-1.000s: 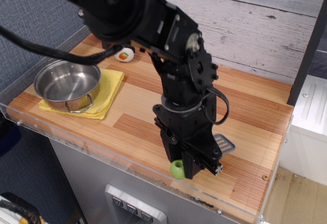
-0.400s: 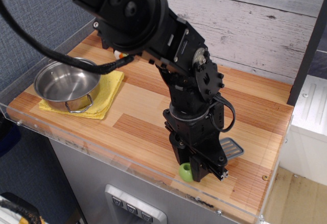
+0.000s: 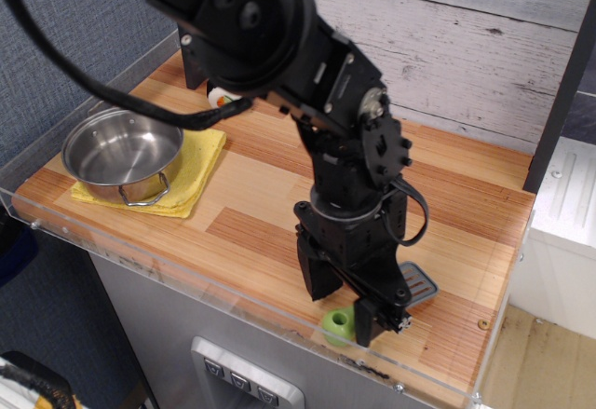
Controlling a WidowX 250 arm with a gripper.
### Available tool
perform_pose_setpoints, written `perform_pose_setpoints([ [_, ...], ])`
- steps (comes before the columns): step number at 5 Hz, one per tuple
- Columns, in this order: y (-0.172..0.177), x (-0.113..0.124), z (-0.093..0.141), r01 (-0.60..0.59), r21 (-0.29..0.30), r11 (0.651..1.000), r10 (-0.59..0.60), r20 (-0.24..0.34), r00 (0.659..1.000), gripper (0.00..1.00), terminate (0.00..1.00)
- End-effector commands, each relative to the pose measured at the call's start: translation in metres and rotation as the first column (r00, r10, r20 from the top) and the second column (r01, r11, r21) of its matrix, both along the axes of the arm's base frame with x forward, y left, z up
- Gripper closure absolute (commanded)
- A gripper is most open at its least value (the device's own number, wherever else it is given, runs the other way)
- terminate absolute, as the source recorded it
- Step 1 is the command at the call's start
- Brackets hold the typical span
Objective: Place grater on the bottom right
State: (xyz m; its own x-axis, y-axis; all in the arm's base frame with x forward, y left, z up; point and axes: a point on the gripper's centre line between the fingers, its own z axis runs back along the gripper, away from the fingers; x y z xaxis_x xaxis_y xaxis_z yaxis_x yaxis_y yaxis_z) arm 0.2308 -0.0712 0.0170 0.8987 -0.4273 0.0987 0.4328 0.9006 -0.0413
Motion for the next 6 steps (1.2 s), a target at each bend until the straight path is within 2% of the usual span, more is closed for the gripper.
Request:
perform_pose_setpoints([
  [1, 0.011, 0.0, 0.022, -0.015, -0.006, 1.0, 0.015, 0.029, 0.999, 0.0, 0.0],
  [2, 0.018, 0.002, 0.053, -0.023, -0.09, 0.996, 0.03, 0.076, 0.997, 0.0, 0.0],
  [3, 0.026, 0.0, 0.079, -0.046, -0.119, 0.992, 0.057, 0.096, 0.994, 0.0, 0.0],
  [4, 0.031, -0.004, 0.097, -0.046, -0.124, 0.991, 0.057, 0.084, 0.995, 0.0, 0.0],
  [6, 0.031, -0.004, 0.097, -0.046, -0.124, 0.991, 0.057, 0.084, 0.995, 0.0, 0.0],
])
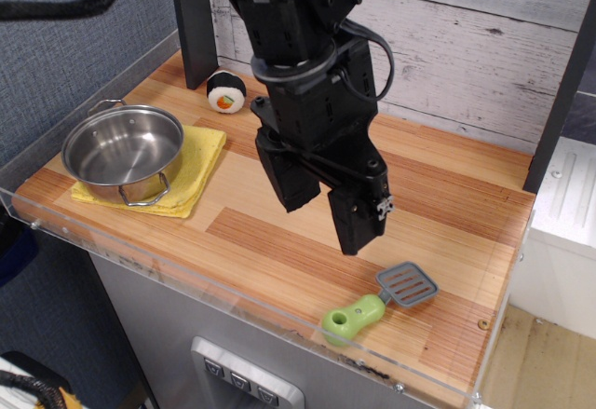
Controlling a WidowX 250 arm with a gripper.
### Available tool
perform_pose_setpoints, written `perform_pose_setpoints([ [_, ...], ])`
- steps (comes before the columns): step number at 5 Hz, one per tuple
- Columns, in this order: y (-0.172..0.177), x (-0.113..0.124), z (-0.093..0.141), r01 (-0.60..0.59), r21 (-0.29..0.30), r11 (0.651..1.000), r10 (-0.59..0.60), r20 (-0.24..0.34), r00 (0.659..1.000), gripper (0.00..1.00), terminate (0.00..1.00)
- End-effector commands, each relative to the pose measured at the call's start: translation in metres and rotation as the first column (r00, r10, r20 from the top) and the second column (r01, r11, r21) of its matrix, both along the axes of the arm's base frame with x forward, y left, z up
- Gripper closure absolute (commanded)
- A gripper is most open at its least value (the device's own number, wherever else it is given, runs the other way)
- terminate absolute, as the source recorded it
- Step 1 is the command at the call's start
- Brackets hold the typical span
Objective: Place grater on the bottom right
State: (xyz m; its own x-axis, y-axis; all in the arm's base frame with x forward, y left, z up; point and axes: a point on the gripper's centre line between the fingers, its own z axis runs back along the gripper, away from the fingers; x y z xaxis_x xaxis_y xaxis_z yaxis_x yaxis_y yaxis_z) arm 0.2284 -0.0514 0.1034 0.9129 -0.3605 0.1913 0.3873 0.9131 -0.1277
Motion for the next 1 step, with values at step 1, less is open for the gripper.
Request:
perform_pose_setpoints([
  [1, 0.0109, -0.0016, 0.0104, 0.001, -0.004, 1.0, -0.001, 0.037, 0.999, 0.0, 1.0],
])
